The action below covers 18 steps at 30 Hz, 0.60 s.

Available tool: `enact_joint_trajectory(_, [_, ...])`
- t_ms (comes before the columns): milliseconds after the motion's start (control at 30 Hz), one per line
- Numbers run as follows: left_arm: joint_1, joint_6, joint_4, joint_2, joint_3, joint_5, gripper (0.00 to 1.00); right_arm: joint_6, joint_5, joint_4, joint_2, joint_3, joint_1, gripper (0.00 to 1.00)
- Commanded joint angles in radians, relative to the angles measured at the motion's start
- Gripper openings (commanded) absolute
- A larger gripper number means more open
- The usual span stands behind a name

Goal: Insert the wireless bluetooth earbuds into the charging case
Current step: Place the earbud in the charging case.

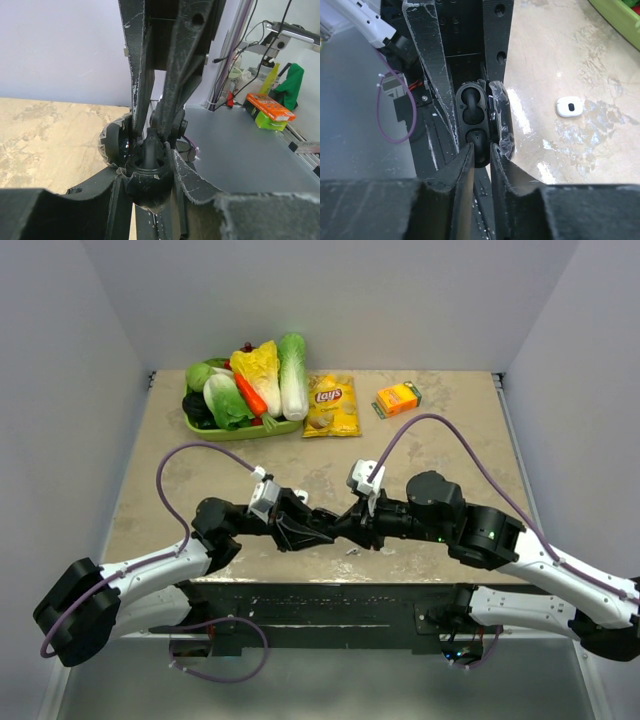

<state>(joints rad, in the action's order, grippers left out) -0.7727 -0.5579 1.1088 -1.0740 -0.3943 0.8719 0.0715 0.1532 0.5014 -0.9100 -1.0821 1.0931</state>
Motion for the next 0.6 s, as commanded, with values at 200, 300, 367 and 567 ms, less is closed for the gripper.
enact_joint_trajectory(200, [-0.013,0.039,0.030,0.025,0.011,-0.050,0.00,0.028,-0.096,-0.029,0.043,-0.024,-0.001,0.41])
enact_joint_trajectory(300, [-0.013,0.050,0.013,0.020,0.017,-0.074,0.00,0.037,-0.092,-0.037,0.071,-0.047,-0.002,0.44])
enact_joint_trajectory(367, [-0.014,0.059,0.000,0.019,0.025,-0.099,0.00,0.048,-0.141,-0.047,0.101,-0.061,-0.001,0.44])
enact_joint_trajectory(567, [-0.025,0.075,0.006,0.022,0.049,-0.134,0.00,0.114,-0.372,-0.112,0.108,-0.050,-0.002,0.28])
